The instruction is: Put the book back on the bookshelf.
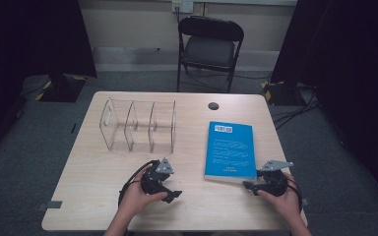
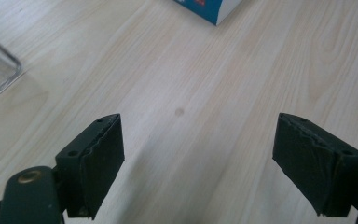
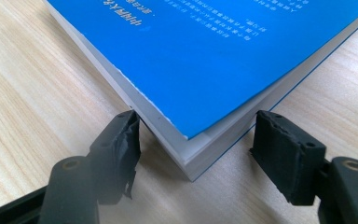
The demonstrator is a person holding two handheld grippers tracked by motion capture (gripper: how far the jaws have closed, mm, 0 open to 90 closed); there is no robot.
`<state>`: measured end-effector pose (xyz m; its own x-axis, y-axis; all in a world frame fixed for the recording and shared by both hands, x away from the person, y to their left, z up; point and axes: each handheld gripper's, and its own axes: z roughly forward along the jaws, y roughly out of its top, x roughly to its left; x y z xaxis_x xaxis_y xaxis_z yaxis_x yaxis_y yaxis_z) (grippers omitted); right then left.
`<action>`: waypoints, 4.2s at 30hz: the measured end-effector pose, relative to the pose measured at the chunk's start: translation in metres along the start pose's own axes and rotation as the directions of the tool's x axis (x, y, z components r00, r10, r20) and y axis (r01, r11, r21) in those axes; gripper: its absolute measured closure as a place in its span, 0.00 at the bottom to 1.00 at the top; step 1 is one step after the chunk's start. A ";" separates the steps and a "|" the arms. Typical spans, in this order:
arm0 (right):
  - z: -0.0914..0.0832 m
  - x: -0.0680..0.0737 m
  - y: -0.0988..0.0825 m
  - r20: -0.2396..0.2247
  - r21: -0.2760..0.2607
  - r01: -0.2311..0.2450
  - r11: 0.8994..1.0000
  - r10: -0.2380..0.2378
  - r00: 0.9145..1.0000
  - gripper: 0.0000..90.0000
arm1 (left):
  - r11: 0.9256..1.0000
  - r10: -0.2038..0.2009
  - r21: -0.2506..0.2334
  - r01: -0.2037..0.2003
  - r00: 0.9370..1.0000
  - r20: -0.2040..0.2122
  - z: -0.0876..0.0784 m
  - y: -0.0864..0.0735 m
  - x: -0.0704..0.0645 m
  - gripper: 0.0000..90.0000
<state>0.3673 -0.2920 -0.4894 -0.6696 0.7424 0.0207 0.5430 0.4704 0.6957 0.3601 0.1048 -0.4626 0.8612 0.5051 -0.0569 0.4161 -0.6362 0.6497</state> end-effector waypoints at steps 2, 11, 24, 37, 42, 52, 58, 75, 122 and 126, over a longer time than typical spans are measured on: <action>0.000 0.000 0.000 -0.003 -0.001 0.010 1.000 -0.010 1.000 0.36 | 1.000 0.012 -0.001 -0.012 1.000 0.011 0.004 0.006 -0.001 0.18; -0.001 0.001 0.004 0.005 0.025 0.014 1.000 -0.014 1.000 0.37 | 0.999 0.048 0.000 -0.048 0.998 0.043 0.022 0.030 -0.004 0.18; -0.002 0.000 0.005 -0.008 0.025 0.009 1.000 -0.009 1.000 0.39 | 0.996 0.088 -0.009 -0.087 0.994 0.061 0.038 0.056 -0.011 0.18; -0.007 -0.001 0.013 -0.011 0.027 0.006 1.000 -0.006 1.000 0.44 | 0.992 0.123 -0.009 -0.122 0.990 0.074 0.048 0.074 -0.016 0.18; -0.006 -0.001 0.015 -0.010 0.027 0.010 1.000 -0.010 1.000 0.44 | 0.991 0.134 -0.012 -0.134 0.987 0.083 0.053 0.083 -0.019 0.18; -0.009 -0.002 0.017 -0.017 0.000 -0.001 1.000 0.001 1.000 0.45 | 0.989 0.149 -0.026 -0.148 0.985 0.082 0.064 0.096 -0.019 0.18; -0.011 -0.002 0.020 -0.015 -0.003 0.003 1.000 -0.003 1.000 0.45 | 0.984 0.176 -0.021 -0.175 0.979 0.103 0.070 0.106 -0.022 0.19; -0.015 -0.002 0.027 -0.015 -0.007 -0.008 1.000 0.008 1.000 0.47 | 0.968 0.249 -0.010 -0.250 0.964 0.091 0.097 0.133 -0.028 0.19; -0.021 -0.004 0.047 -0.037 0.045 -0.052 0.998 0.054 0.998 0.49 | 0.950 0.310 -0.027 -0.310 0.950 -0.028 0.142 0.153 -0.043 0.13; -0.021 -0.004 0.047 -0.038 0.041 -0.052 0.998 0.053 0.998 0.49 | 0.949 0.311 -0.038 -0.312 0.950 -0.036 0.142 0.152 -0.043 0.15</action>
<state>0.3852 -0.2829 -0.4415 -0.6585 0.7478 0.0852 0.5975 0.4506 0.6633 0.4281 -0.0963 -0.4695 0.9368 0.3030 0.1747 0.1156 -0.7395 0.6631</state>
